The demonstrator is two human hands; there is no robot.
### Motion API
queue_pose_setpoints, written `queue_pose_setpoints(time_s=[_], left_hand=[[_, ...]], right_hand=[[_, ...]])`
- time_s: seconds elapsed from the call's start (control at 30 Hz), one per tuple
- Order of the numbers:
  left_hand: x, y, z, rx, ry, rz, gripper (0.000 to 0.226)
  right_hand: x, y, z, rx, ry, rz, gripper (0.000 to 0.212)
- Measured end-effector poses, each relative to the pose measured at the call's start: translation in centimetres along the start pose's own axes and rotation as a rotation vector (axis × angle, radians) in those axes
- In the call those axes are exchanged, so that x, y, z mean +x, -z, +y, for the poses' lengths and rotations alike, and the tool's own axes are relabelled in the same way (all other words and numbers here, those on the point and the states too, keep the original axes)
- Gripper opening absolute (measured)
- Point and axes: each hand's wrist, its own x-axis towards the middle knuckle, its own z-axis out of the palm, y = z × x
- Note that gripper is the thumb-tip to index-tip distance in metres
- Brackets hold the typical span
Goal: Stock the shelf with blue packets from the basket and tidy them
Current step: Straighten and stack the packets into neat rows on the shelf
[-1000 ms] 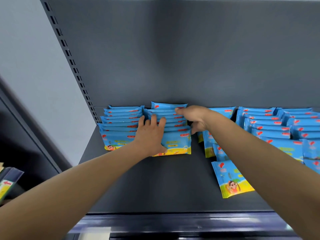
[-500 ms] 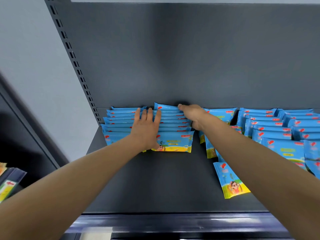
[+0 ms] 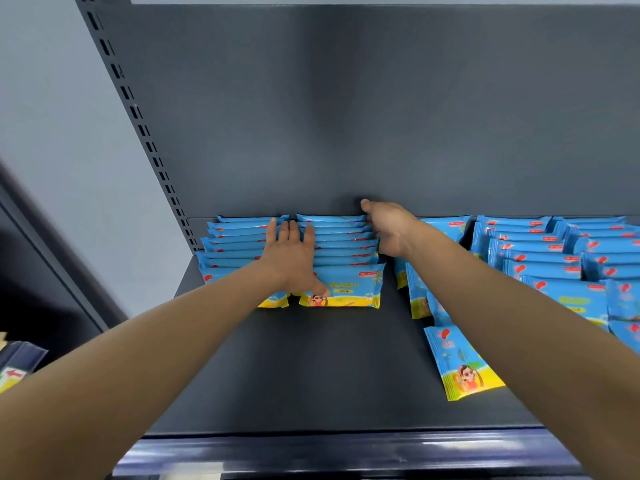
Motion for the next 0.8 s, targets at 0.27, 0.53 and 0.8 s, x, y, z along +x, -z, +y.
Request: queue_pose_setpoints(time_s=[0.27, 0.53, 0.8], left_hand=[[-0.5, -1.3, 0.6, -0.069, -0.143, 0.145, 0.109], [-0.3, -1.2, 0.5, 0.051, -0.126, 0.088, 0.105], [-0.3, -0.5, -2.1, -0.150, -0.179, 0.020, 0.118]], right_hand=[[-0.2, 0.3, 1.0, 0.148, -0.101, -0.082, 0.032], [-1.2, 0.4, 0.7, 0.038, -0.043, -0.061, 0.029], [-1.6, 0.4, 0.8, -0.149, 0.063, 0.045, 0.044]])
